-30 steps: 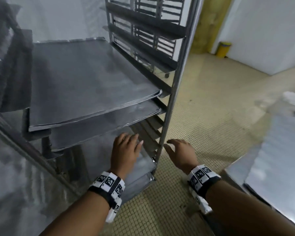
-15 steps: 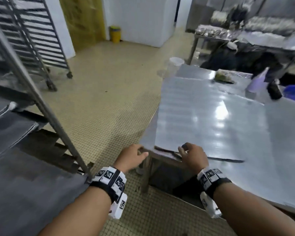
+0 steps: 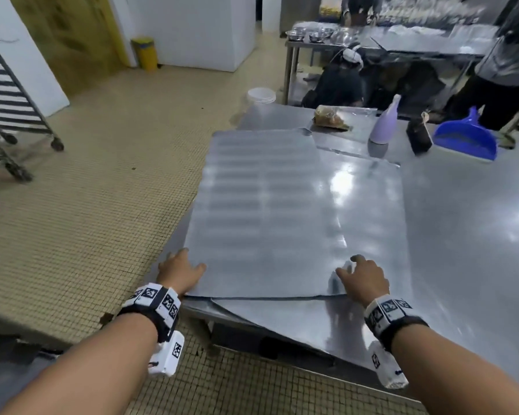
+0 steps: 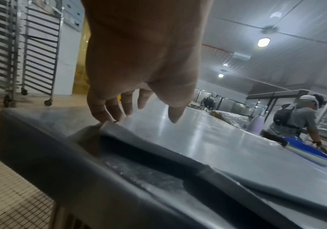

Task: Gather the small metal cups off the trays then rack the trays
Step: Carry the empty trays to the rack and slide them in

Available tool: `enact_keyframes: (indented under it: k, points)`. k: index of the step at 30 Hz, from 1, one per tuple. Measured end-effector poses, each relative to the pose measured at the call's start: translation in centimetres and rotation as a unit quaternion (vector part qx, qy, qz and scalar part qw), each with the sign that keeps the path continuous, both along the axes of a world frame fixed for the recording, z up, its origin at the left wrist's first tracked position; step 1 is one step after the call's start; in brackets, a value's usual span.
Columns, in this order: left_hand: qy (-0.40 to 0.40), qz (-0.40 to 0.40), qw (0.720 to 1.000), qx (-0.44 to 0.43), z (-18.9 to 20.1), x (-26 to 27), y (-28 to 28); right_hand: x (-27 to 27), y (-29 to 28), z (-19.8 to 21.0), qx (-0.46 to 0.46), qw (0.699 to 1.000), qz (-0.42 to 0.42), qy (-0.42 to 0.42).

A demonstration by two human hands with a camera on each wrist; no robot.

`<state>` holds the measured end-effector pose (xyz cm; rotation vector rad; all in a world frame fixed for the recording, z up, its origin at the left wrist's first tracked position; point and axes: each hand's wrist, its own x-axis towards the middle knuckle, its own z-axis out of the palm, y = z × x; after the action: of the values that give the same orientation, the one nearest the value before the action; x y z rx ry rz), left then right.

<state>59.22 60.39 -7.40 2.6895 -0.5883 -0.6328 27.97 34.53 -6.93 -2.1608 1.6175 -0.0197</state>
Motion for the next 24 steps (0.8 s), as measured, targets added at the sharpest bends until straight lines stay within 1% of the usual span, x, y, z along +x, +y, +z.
enact_keyframes:
  k: [4, 7, 10, 14, 16, 20, 24]
  points:
    - [-0.005, 0.038, 0.999, 0.007, -0.2, 1.0, -1.7, 0.7, -3.3, -0.5, 0.050, 0.998, 0.022, -0.027]
    - [-0.005, 0.051, 0.999, 0.006, -0.1, 2.4, -2.6, 2.6, -5.0, -0.2, 0.056, 0.997, 0.035, -0.037]
    - [0.008, 0.056, 0.998, -0.010, 0.2, 4.4, -3.8, 4.6, -6.4, 0.0, 0.058, 0.997, 0.044, -0.026]
    - [0.020, 0.038, 0.997, -0.066, -0.3, 8.4, -5.9, 7.1, -8.6, -0.2, 0.061, 0.998, 0.022, -0.026]
    - [0.037, 0.025, 0.995, -0.088, 0.3, 10.2, -7.6, 8.5, -9.7, -0.2, 0.066, 0.997, 0.003, -0.030]
    - [0.075, 0.020, 0.990, -0.113, 0.5, 13.7, -10.6, 10.7, -11.9, -0.3, 0.067, 0.997, -0.016, -0.029]
    - [0.080, 0.007, 0.987, -0.138, 0.0, 16.8, -13.1, 13.0, -13.7, -0.5, 0.065, 0.997, -0.032, -0.031]
